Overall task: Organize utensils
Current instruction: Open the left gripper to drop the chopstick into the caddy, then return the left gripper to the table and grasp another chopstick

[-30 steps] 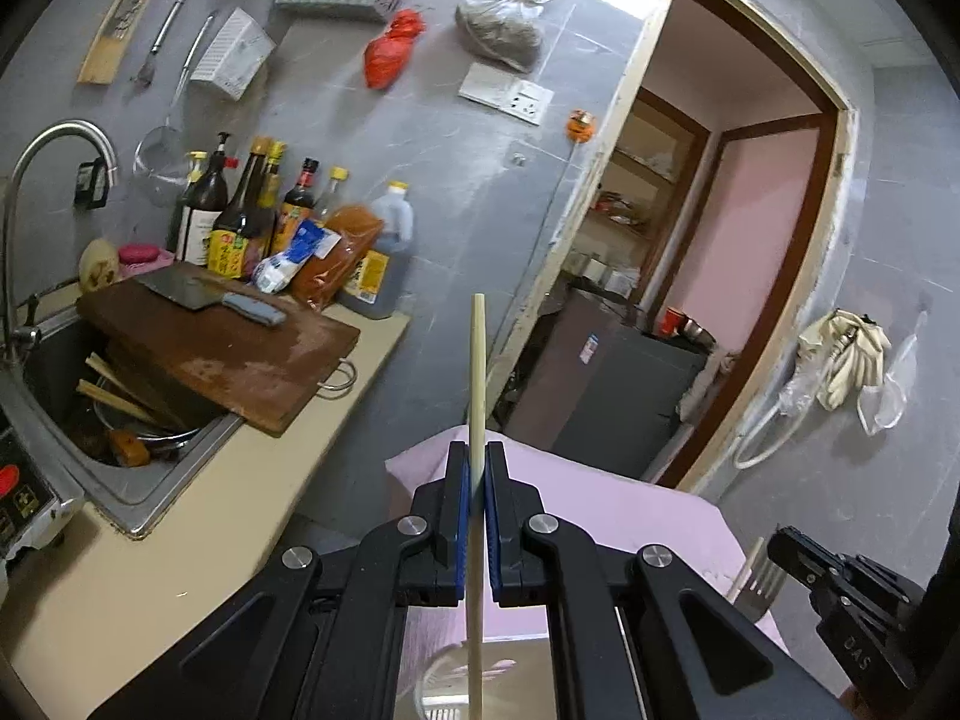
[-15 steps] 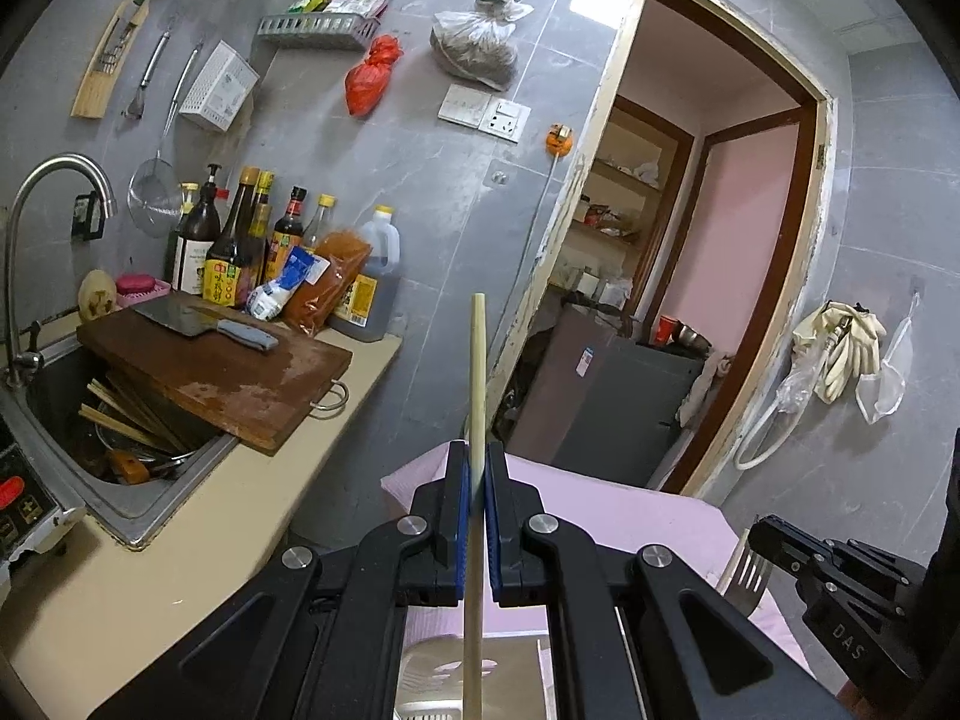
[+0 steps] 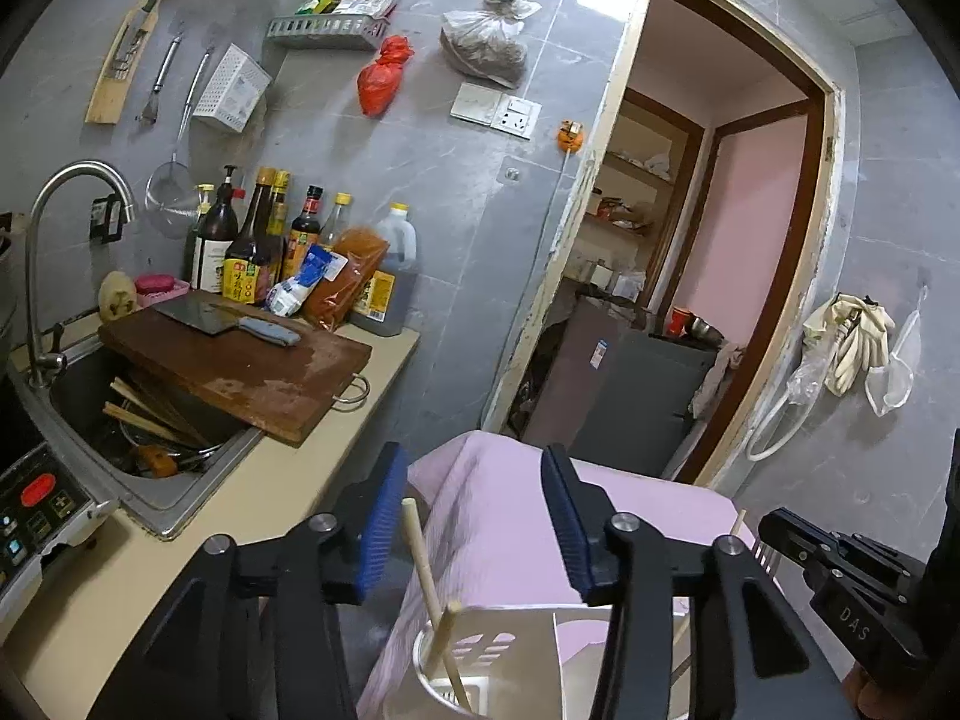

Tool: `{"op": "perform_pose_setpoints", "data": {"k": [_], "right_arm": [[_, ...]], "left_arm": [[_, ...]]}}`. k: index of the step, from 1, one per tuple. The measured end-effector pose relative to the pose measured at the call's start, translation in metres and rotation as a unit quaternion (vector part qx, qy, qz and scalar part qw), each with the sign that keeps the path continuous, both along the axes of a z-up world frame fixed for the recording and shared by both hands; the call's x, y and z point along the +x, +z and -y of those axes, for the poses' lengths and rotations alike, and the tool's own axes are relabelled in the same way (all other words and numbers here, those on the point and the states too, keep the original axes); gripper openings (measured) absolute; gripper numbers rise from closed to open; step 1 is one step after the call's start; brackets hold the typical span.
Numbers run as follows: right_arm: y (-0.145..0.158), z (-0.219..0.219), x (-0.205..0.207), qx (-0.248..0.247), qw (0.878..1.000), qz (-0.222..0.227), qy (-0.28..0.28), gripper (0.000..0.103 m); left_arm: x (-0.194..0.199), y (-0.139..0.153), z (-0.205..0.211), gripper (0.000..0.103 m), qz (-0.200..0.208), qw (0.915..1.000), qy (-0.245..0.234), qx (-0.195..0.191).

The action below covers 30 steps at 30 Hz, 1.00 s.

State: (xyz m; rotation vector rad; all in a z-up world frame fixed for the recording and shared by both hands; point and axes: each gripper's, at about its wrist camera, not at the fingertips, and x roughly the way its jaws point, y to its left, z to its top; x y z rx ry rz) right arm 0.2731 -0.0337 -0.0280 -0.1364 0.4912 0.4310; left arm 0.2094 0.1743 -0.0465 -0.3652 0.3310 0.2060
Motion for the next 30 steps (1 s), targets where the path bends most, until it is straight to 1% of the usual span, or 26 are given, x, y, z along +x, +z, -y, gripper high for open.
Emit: {"op": "perform_pose_setpoints", "data": {"k": [1,2,3,4,6,9,11,12,17,19,20,22,25,30], "right_arm": [[0.000,0.001,0.000,0.002,1.000,-0.001,-0.002,0.011],[0.000,0.003,0.000,0.005,1.000,-0.003,-0.007,0.015],[0.000,0.006,0.001,0.010,1.000,-0.004,-0.008,0.023],[0.000,0.009,0.000,0.018,1.000,-0.005,-0.010,0.030],[0.001,0.015,-0.001,0.029,0.999,-0.004,-0.014,0.036],[0.002,0.022,-0.002,0.039,0.999,-0.004,-0.024,0.038],[0.003,0.029,-0.002,0.050,0.998,-0.005,-0.032,0.042],[0.003,0.033,-0.003,0.054,0.998,-0.005,-0.035,0.046],[0.007,0.054,-0.009,0.075,0.995,-0.002,-0.060,0.060],[0.010,0.063,-0.014,0.083,0.994,0.005,-0.068,0.069],[0.011,0.067,-0.017,0.085,0.994,0.008,-0.071,0.071],[0.012,0.080,-0.023,0.091,0.992,0.015,-0.082,0.082],[0.014,0.096,-0.032,0.100,0.990,0.025,-0.093,0.094],[0.015,0.129,-0.049,0.108,0.987,0.032,-0.112,0.099]], "left_arm": [[-0.001,0.000,0.000,0.054,-0.003,1.0000,0.000,0.001],[-0.001,0.001,0.001,0.062,-0.006,1.0000,0.001,0.002],[-0.002,0.001,0.002,0.069,-0.009,1.0000,0.001,0.002],[-0.002,0.001,0.002,0.071,-0.011,0.9999,0.001,0.003],[-0.001,0.002,0.006,0.075,-0.017,0.9998,-0.003,0.010],[-0.002,0.005,0.014,0.081,-0.023,0.9994,-0.012,0.024],[-0.002,0.006,0.018,0.087,-0.024,0.9992,-0.016,0.027],[-0.003,0.008,0.019,0.088,-0.025,0.9992,-0.016,0.027],[-0.004,0.013,0.032,0.092,-0.026,0.9989,-0.020,0.034],[-0.006,0.017,0.039,0.095,-0.024,0.9987,-0.024,0.039],[-0.007,0.018,0.043,0.098,-0.022,0.9986,-0.025,0.041],[-0.008,0.023,0.052,0.100,-0.017,0.9983,-0.028,0.049],[-0.012,0.028,0.068,0.102,-0.009,0.9973,-0.036,0.063],[-0.017,0.033,0.098,0.102,-0.006,0.9954,-0.055,0.078]]}}
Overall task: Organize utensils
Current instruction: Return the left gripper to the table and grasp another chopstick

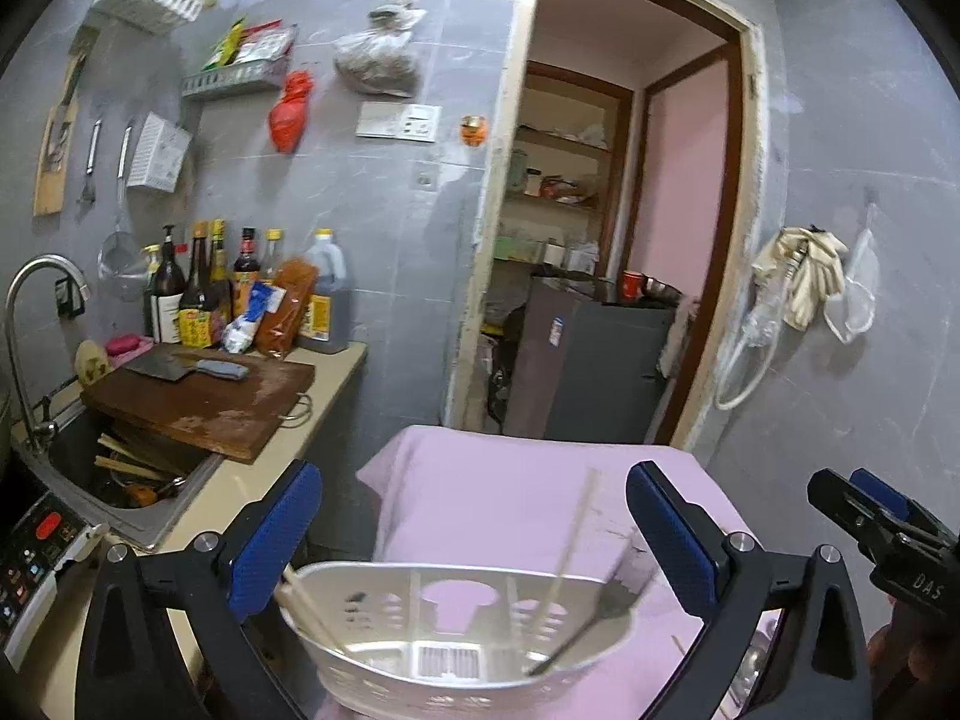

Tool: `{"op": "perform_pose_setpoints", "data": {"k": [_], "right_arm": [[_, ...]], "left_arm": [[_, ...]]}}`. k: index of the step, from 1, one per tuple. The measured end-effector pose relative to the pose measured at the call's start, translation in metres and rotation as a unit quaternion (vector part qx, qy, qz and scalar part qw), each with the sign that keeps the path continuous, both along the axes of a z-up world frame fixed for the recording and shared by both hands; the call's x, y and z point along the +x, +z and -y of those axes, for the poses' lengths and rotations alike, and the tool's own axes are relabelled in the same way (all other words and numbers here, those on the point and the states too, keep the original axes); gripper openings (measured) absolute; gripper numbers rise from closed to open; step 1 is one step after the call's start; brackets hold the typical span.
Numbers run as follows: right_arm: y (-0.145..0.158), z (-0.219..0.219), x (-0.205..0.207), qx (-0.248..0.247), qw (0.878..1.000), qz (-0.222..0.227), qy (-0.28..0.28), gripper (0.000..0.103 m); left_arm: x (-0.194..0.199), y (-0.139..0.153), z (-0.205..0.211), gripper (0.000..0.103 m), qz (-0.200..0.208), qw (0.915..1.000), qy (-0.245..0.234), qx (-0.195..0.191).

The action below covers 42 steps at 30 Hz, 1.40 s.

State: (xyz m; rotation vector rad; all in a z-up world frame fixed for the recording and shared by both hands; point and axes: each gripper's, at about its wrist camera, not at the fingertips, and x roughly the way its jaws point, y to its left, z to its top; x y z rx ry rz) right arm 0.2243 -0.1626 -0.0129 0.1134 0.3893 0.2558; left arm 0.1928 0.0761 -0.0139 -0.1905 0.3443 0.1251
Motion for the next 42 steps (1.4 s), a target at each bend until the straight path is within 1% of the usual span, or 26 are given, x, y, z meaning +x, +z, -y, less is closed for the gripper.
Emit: {"op": "perform_pose_setpoints", "data": {"k": [1,8,11,17,20,23,27,31,33,38,39,40,41,42], "right_arm": [[0.000,0.006,-0.003,0.001,1.000,-0.001,-0.004,0.102],[-0.010,0.060,-0.023,0.003,0.999,-0.017,-0.035,0.102],[-0.015,0.081,-0.030,0.001,0.999,-0.024,-0.046,0.102],[-0.026,0.126,-0.034,-0.003,0.997,-0.039,-0.067,0.102],[-0.036,0.147,-0.030,-0.004,0.996,-0.051,-0.071,0.102],[-0.050,0.166,-0.023,-0.002,0.995,-0.066,-0.071,0.102],[-0.079,0.184,-0.007,0.006,0.993,-0.097,-0.063,0.102],[-0.112,0.193,0.009,0.015,0.991,-0.126,-0.031,0.102],[-0.128,0.196,0.018,0.018,0.990,-0.139,-0.010,0.102],[-0.156,0.198,0.035,0.012,0.986,-0.168,0.004,0.101],[-0.159,0.198,0.038,0.014,0.985,-0.172,0.010,0.099],[-0.163,0.197,0.041,0.014,0.984,-0.176,0.016,0.093],[-0.167,0.196,0.044,0.012,0.983,-0.180,0.022,0.088],[-0.171,0.194,0.047,0.009,0.982,-0.185,0.028,0.080]], "left_arm": [[-0.001,0.000,0.006,0.102,0.000,1.0000,-0.005,0.001],[-0.009,-0.004,0.054,0.102,-0.008,0.9992,-0.039,-0.004],[-0.011,-0.007,0.074,0.102,-0.011,0.9986,-0.052,0.000],[-0.010,-0.019,0.118,0.102,-0.027,0.9969,-0.074,0.002],[-0.008,-0.028,0.135,0.102,-0.041,0.9962,-0.076,0.000],[-0.006,-0.041,0.150,0.102,-0.057,0.9959,-0.071,-0.003],[0.001,-0.065,0.166,0.102,-0.088,0.9945,-0.056,-0.011],[0.009,-0.091,0.179,0.102,-0.120,0.9919,-0.038,-0.020],[0.014,-0.102,0.182,0.102,-0.135,0.9898,-0.037,-0.028],[0.032,-0.125,0.185,0.102,-0.186,0.9809,-0.047,-0.033],[0.035,-0.127,0.185,0.100,-0.194,0.9792,-0.049,-0.035],[0.038,-0.130,0.186,0.098,-0.201,0.9775,-0.053,-0.036],[0.041,-0.133,0.188,0.093,-0.209,0.9757,-0.056,-0.036],[0.045,-0.137,0.188,0.087,-0.221,0.9727,-0.060,-0.039]]}}
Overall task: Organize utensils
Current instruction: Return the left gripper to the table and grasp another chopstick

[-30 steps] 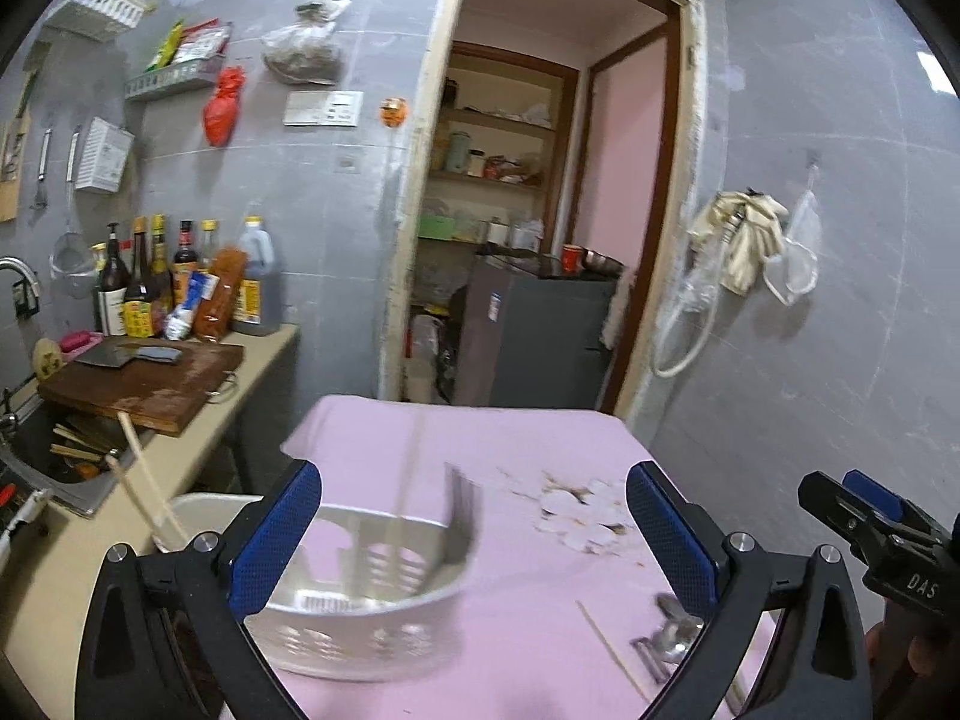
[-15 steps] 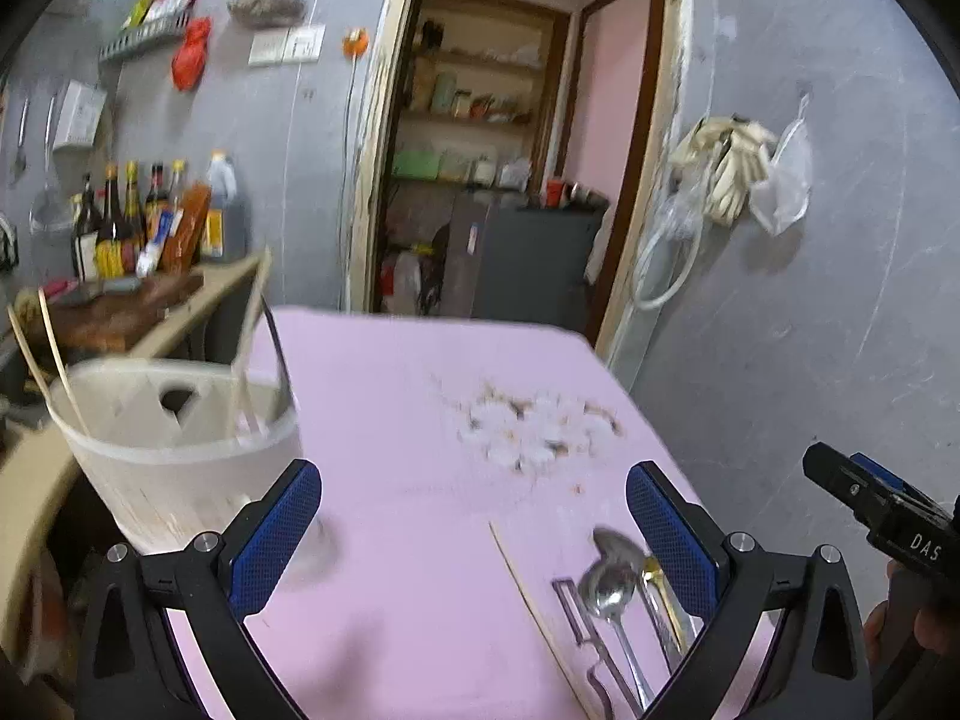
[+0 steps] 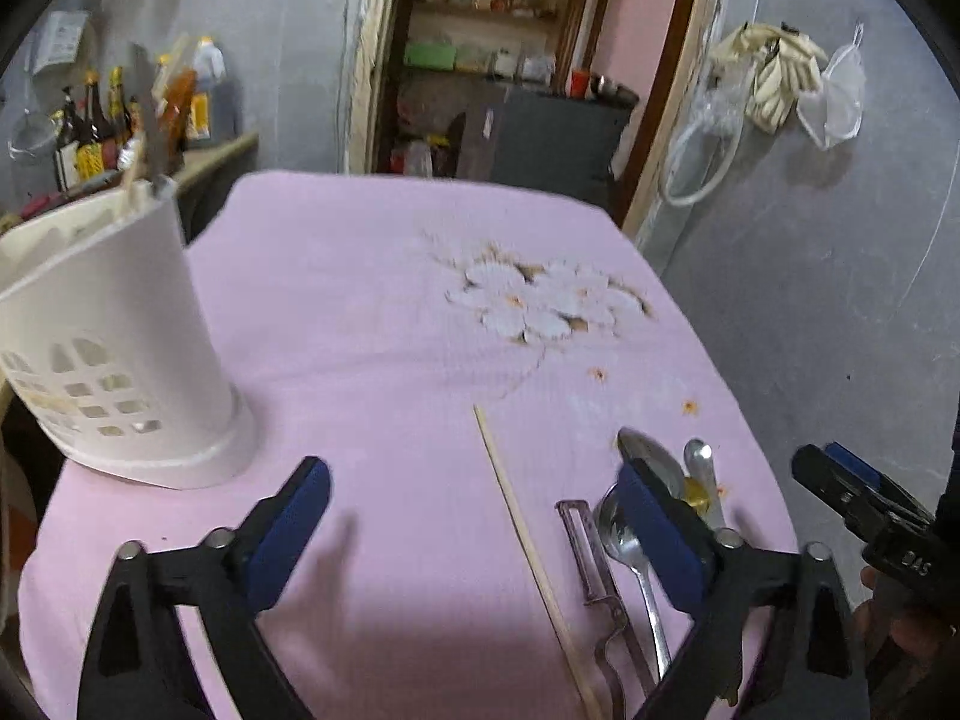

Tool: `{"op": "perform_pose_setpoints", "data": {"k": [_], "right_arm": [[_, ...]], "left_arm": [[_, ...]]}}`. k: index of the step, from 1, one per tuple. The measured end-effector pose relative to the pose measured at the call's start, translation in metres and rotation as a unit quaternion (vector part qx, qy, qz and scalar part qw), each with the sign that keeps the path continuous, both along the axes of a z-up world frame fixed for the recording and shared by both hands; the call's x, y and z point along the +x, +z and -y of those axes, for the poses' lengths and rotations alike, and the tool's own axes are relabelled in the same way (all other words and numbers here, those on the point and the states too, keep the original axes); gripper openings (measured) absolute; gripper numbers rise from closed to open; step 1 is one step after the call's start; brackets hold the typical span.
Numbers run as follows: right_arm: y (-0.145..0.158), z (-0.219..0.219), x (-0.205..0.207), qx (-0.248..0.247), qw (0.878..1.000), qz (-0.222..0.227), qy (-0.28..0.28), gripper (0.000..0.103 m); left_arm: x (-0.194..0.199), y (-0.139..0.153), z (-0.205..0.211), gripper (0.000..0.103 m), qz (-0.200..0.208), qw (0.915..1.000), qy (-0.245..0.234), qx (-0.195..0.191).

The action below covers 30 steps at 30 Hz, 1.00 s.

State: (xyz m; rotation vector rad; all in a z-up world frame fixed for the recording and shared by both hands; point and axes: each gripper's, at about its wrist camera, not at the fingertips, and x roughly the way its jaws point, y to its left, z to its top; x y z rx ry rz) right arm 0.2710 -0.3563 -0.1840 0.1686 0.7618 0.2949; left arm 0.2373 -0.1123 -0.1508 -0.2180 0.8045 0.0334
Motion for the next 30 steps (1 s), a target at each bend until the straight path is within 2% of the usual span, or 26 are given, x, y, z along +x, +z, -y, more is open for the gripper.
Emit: {"op": "perform_pose_setpoints", "data": {"k": [1,5,6,8,14,18,20,21,22,24,30], "right_arm": [[-0.004,-0.002,0.003,-0.002,1.000,-0.004,0.006,0.076],[-0.014,-0.011,0.014,0.005,0.999,-0.013,0.036,0.065],[-0.016,-0.013,0.017,0.007,0.999,-0.018,0.045,0.059],[-0.021,-0.017,0.023,0.008,0.998,-0.028,0.058,0.055],[-0.029,-0.019,0.031,0.018,0.996,-0.042,0.071,0.053],[-0.029,-0.021,0.037,0.013,0.996,-0.044,0.080,0.052],[-0.028,-0.025,0.039,0.008,0.995,-0.047,0.089,0.044],[-0.029,-0.026,0.040,0.007,0.994,-0.052,0.095,0.034],[-0.031,-0.030,0.042,0.003,0.993,-0.059,0.101,0.030],[-0.034,-0.034,0.041,-0.004,0.992,-0.065,0.112,0.030],[-0.038,-0.035,0.044,-0.003,0.989,-0.086,0.120,0.030]], "left_arm": [[0.004,-0.004,0.001,0.084,-0.012,0.9999,-0.004,-0.002],[0.016,-0.018,0.006,0.060,-0.052,0.9985,-0.017,-0.007],[0.018,-0.021,0.007,0.053,-0.058,0.9980,-0.021,-0.011],[0.024,-0.029,0.010,0.045,-0.079,0.9964,-0.028,-0.017],[0.029,-0.032,0.014,0.043,-0.083,0.9963,-0.021,-0.004],[0.033,-0.032,0.022,0.042,-0.088,0.9954,-0.022,0.029],[0.037,-0.031,0.025,0.042,-0.089,0.9947,-0.025,0.045],[0.039,-0.032,0.027,0.039,-0.088,0.9943,-0.027,0.054],[0.041,-0.031,0.026,0.038,-0.087,0.9941,-0.028,0.058],[0.043,-0.030,0.026,0.030,-0.084,0.9941,-0.033,0.059],[0.044,-0.031,0.023,0.026,-0.083,0.9946,-0.039,0.049]]}}
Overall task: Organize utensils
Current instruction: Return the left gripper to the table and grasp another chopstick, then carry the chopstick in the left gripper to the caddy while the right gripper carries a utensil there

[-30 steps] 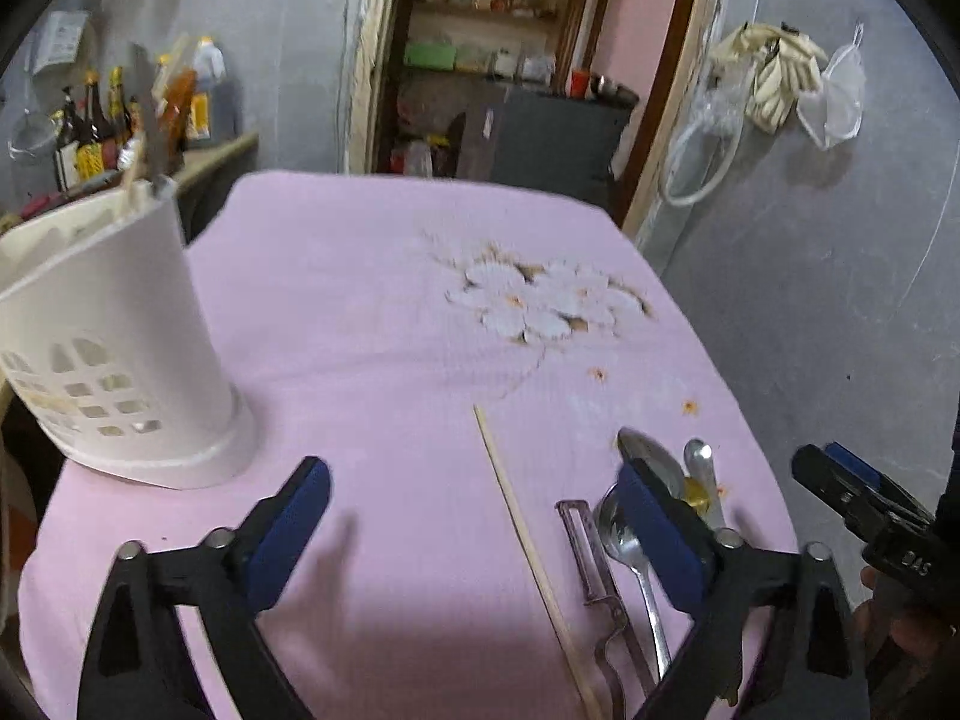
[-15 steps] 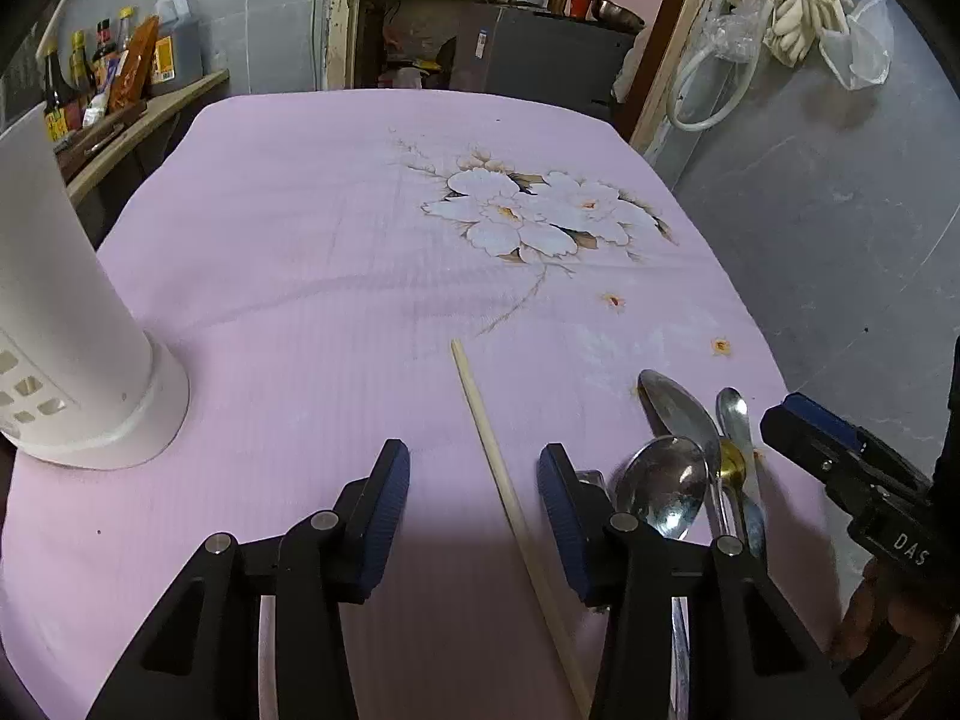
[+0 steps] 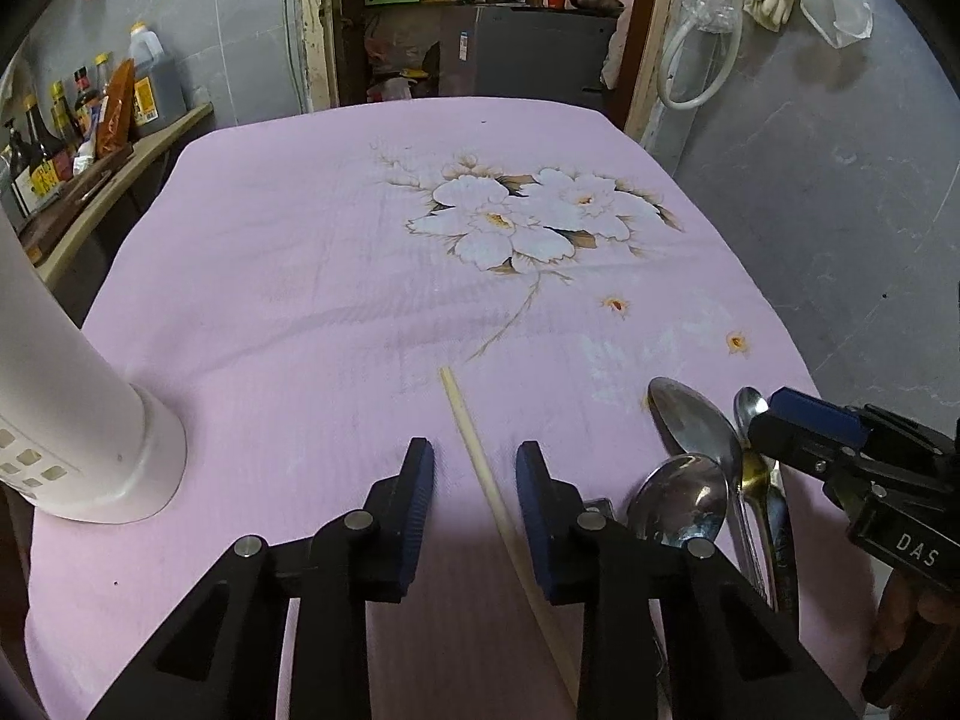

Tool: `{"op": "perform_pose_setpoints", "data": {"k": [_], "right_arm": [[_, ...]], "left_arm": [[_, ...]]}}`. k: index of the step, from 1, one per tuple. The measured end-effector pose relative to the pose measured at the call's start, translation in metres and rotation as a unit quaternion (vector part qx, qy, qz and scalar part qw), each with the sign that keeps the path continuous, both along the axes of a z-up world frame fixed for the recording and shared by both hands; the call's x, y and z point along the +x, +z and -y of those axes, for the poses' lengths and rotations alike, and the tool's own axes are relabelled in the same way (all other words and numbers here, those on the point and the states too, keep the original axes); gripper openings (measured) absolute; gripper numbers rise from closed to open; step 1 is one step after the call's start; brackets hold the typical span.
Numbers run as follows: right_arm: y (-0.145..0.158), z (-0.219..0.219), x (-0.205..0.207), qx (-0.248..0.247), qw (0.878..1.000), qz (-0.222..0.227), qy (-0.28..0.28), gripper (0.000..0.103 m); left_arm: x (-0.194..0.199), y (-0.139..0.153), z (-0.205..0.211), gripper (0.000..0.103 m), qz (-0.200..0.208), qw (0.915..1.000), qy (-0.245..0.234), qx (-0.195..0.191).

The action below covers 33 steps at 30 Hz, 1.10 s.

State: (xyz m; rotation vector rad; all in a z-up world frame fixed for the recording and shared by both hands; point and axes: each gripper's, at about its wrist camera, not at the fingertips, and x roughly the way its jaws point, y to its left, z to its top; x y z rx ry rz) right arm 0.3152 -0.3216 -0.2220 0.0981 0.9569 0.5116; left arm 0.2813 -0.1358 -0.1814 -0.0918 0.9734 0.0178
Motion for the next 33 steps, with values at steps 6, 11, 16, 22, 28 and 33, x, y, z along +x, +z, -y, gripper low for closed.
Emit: {"op": "perform_pose_setpoints", "data": {"k": [6,11,16,22,28,33], "right_arm": [[0.002,-0.016,0.005,-0.043,0.999,-0.003,0.029,0.029],[0.002,-0.007,0.010,-0.009,1.000,-0.017,0.020,0.020],[-0.005,0.009,0.021,0.052,0.996,-0.065,0.009,0.005],[-0.005,0.010,0.019,0.059,0.995,-0.078,0.016,0.003],[0.015,0.013,0.005,0.063,0.997,-0.051,0.003,0.002],[0.046,0.026,-0.012,0.076,0.997,-0.009,-0.012,0.002]], "left_arm": [[0.002,-0.001,-0.002,0.023,0.002,1.0000,-0.002,-0.008],[0.001,-0.001,-0.009,0.011,0.004,0.9997,0.011,-0.020],[0.001,-0.001,-0.019,0.009,-0.003,0.9982,0.019,-0.056],[-0.004,0.005,-0.029,0.008,-0.007,0.9959,0.038,-0.082],[-0.014,0.025,-0.039,0.008,0.013,0.9939,0.047,-0.099],[-0.028,0.049,-0.046,0.008,0.030,0.9935,0.042,-0.102]]}}
